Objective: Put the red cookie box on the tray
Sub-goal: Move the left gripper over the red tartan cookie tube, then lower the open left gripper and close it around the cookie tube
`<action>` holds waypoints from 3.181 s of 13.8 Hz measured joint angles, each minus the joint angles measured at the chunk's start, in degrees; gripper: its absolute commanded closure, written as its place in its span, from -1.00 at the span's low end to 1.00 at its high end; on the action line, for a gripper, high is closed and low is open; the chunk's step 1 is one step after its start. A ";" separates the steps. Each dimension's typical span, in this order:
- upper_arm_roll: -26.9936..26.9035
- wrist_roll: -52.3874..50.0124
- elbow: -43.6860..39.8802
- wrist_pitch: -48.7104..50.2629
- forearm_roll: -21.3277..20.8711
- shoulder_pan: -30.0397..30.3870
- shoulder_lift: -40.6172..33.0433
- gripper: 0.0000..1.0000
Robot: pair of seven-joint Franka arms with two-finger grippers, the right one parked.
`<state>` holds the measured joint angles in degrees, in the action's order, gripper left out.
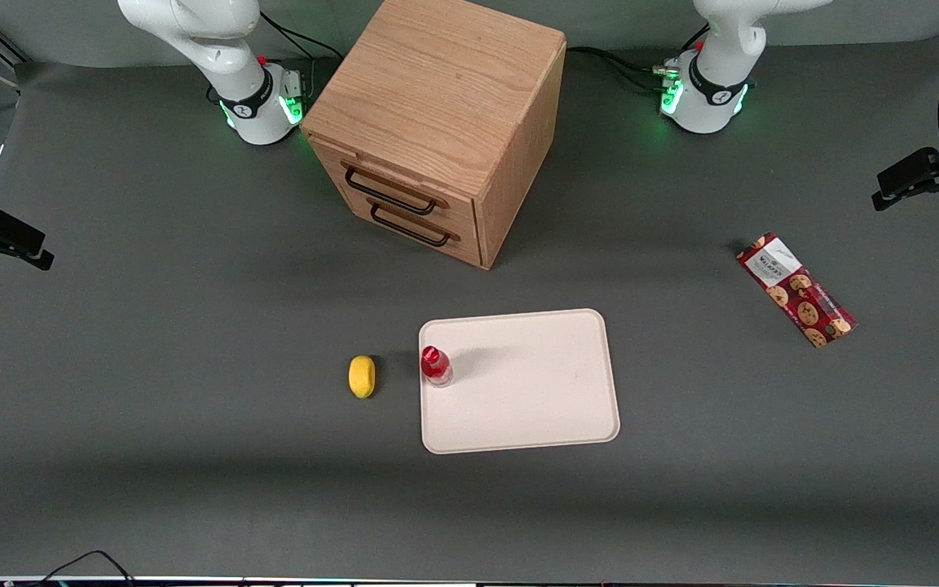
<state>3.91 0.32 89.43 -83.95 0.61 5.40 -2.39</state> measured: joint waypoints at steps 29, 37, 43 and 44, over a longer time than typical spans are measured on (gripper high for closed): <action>-12.46 -10.35 41.25 -54.60 5.99 1.42 17.85 -0.10; -12.01 -11.03 41.21 -55.33 7.23 0.69 19.61 1.00; -7.35 -11.00 30.97 -43.10 7.28 0.19 19.25 1.00; -5.49 -11.08 27.41 -40.33 7.26 -0.02 19.07 1.00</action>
<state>-1.58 -10.76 116.85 -124.29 7.86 5.38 16.68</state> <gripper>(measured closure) 0.938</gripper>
